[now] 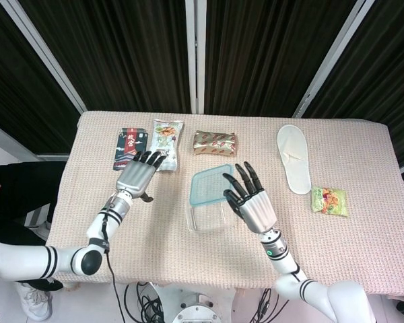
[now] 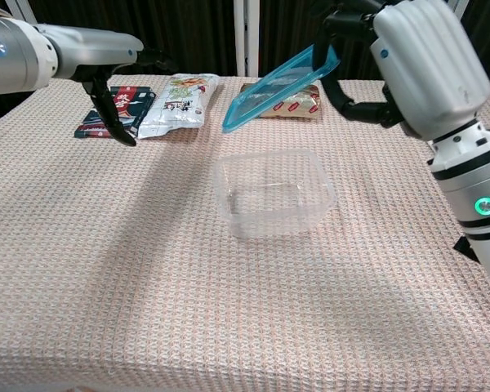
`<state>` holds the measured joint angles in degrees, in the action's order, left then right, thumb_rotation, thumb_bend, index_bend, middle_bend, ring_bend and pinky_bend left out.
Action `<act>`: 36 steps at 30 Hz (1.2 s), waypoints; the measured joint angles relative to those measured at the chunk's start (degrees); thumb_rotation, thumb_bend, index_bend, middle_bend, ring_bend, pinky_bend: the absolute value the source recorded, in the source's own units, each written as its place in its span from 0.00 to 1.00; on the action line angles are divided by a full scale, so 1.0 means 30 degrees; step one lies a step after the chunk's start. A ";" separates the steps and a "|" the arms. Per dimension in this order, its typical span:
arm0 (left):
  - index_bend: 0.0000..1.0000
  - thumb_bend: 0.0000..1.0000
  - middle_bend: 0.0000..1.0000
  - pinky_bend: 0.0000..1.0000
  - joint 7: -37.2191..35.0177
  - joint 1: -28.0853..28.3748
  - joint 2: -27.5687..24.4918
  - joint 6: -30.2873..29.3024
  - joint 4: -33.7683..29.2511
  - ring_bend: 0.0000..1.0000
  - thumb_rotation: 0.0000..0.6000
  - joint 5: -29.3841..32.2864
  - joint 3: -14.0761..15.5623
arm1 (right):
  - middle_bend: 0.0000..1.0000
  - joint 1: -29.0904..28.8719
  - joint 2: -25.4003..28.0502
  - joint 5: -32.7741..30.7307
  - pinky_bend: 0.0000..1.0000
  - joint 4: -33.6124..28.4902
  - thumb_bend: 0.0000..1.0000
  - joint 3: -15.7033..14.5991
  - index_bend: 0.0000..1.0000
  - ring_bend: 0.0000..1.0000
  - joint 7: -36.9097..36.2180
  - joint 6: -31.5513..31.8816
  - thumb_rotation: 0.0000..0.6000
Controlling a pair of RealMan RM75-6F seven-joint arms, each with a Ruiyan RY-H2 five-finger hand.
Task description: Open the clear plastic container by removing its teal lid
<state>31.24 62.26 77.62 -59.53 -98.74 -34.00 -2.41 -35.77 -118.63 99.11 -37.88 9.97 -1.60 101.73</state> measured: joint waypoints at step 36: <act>0.08 0.00 0.06 0.00 -0.6806 -1.1649 -0.3633 -0.8298 0.2415 0.00 1.00 -1.2164 0.2127 | 0.12 0.7412 1.8965 -0.3407 0.01 -1.6878 0.16 -0.3358 0.10 0.00 -0.0032 -0.4524 1.00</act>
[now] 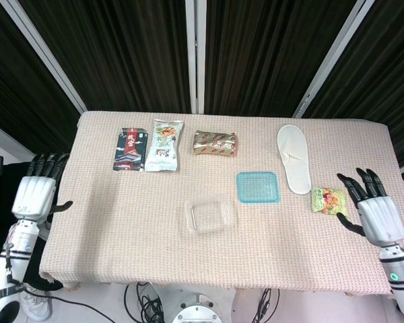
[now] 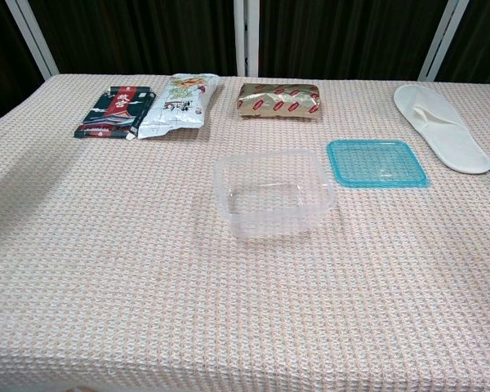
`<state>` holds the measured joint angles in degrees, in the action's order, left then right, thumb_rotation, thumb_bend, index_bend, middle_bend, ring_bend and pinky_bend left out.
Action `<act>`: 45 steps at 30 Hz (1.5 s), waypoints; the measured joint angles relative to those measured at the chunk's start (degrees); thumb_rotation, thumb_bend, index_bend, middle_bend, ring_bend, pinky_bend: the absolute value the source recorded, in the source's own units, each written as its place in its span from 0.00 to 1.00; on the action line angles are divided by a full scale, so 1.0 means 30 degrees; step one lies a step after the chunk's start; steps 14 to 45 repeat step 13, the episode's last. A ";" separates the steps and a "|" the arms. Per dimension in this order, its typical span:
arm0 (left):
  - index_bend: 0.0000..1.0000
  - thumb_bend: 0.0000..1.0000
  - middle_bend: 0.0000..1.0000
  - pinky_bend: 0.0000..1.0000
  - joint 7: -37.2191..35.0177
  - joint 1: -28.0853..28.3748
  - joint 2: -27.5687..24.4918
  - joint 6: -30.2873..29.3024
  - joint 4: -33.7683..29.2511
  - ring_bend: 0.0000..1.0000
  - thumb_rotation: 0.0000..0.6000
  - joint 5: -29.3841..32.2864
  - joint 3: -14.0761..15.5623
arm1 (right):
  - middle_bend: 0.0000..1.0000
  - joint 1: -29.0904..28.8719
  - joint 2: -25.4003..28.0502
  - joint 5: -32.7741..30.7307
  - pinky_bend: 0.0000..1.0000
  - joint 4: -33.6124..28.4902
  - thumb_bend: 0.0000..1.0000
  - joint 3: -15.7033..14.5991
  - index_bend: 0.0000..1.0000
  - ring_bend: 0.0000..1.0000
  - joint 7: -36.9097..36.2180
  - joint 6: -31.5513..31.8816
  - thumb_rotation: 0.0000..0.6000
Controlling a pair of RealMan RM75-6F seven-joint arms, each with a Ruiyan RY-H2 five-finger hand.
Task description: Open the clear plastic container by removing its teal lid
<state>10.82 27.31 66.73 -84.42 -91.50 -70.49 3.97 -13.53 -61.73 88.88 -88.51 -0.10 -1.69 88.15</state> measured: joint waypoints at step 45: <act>0.08 0.00 0.05 0.00 0.0370 -0.4986 0.0822 -0.3463 0.1654 0.00 1.00 -0.1518 0.0884 | 0.00 0.2433 -0.0698 -0.0037 0.00 0.1640 0.17 -0.0335 0.01 0.00 -0.0644 0.1871 1.00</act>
